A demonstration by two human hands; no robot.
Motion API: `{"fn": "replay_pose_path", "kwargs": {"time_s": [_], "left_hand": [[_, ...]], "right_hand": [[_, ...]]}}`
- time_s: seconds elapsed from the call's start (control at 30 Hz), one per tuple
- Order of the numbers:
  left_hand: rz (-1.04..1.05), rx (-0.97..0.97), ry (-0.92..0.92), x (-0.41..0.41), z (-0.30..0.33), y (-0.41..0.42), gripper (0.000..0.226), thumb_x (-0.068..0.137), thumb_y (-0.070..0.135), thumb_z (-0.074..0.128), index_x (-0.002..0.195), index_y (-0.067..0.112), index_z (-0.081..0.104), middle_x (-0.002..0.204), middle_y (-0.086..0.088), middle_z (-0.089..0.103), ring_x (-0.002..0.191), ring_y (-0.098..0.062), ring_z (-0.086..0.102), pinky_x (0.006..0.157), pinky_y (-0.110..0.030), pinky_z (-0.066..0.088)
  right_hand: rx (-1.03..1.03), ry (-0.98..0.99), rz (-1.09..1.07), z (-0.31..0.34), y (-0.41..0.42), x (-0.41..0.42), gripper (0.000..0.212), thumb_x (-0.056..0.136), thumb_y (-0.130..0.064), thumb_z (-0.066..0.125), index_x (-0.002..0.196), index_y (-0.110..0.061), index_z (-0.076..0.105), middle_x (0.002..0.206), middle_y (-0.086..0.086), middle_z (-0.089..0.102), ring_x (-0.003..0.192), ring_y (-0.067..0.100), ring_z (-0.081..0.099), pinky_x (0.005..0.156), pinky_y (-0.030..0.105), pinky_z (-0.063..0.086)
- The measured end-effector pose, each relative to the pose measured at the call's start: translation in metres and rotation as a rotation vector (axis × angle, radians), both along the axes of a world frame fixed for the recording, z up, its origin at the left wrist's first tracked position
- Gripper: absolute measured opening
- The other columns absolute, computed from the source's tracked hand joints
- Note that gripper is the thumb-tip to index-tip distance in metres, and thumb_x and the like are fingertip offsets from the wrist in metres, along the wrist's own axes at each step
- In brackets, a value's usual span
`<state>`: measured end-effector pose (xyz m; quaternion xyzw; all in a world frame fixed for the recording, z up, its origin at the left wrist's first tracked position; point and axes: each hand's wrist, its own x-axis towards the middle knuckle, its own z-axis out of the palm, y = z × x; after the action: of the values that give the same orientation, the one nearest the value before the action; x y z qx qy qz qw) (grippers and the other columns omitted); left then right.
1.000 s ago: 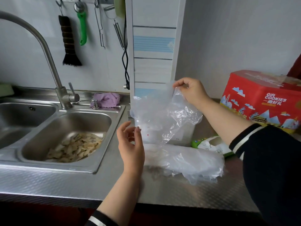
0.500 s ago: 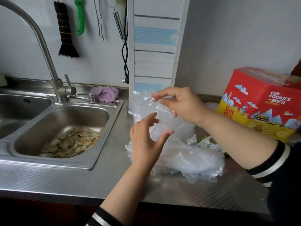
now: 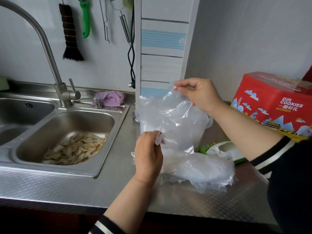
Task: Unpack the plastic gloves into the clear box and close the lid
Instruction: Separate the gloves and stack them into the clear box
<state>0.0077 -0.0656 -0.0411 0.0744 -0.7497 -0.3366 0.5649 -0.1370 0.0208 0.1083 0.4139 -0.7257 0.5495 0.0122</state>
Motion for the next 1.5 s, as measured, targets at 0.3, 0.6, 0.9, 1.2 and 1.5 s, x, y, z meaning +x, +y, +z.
{"fn": "replay_pose_path", "kwargs": {"time_s": [0.3, 0.6, 0.9, 1.2, 1.5], "left_hand": [[0.000, -0.003, -0.121, -0.001, -0.007, 0.006, 0.045, 0.073, -0.009, 0.052, 0.098, 0.027, 0.046, 0.101, 0.007, 0.051, 0.068, -0.019, 0.050, 0.056, -0.029, 0.040], [-0.022, -0.020, -0.192, -0.004, -0.006, 0.004, 0.016, 0.087, 0.022, 0.038, 0.099, 0.028, 0.046, 0.099, 0.006, 0.051, 0.066, -0.019, 0.047, 0.055, -0.020, 0.029], [-0.049, 0.087, -0.236, -0.001, 0.000, 0.005, 0.015, 0.090, 0.048, 0.036, 0.093, 0.035, 0.043, 0.064, 0.019, 0.053, 0.062, -0.003, 0.046, 0.053, -0.022, 0.030], [-0.052, 0.129, -0.207, -0.003, -0.003, 0.004, 0.018, 0.089, 0.051, 0.037, 0.089, 0.033, 0.042, 0.069, 0.020, 0.052, 0.058, -0.014, 0.042, 0.053, -0.029, 0.036], [-0.061, 0.116, -0.161, 0.002, 0.000, 0.008, 0.023, 0.080, 0.046, 0.042, 0.101, 0.035, 0.041, 0.074, 0.009, 0.060, 0.073, -0.017, 0.053, 0.053, -0.023, 0.031]], "right_hand": [[0.165, 0.008, -0.117, -0.003, -0.022, -0.059, 0.024, 0.091, -0.016, 0.066, 0.114, -0.010, 0.068, 0.114, 0.002, 0.067, 0.049, -0.011, 0.052, 0.042, 0.009, 0.037], [0.595, 0.204, -0.119, -0.022, -0.010, -0.057, 0.048, 0.087, -0.028, 0.070, 0.130, -0.012, 0.058, 0.131, 0.003, 0.056, 0.117, 0.013, 0.051, 0.090, 0.018, 0.035], [0.926, 0.626, -0.219, -0.022, -0.002, -0.052, 0.059, 0.079, -0.058, 0.065, 0.128, -0.026, 0.056, 0.136, -0.003, 0.040, 0.125, 0.021, 0.036, 0.099, 0.034, 0.031], [0.069, 0.316, -0.134, 0.000, 0.023, -0.021, 0.029, 0.093, -0.035, 0.060, 0.097, -0.008, 0.067, 0.093, 0.004, 0.063, 0.086, 0.014, 0.062, 0.080, 0.029, 0.049], [0.913, 0.458, 0.169, -0.011, 0.018, 0.075, 0.079, 0.077, -0.058, 0.069, 0.143, -0.040, 0.028, 0.098, -0.020, 0.059, 0.088, 0.001, 0.054, 0.079, 0.025, 0.042]]}}
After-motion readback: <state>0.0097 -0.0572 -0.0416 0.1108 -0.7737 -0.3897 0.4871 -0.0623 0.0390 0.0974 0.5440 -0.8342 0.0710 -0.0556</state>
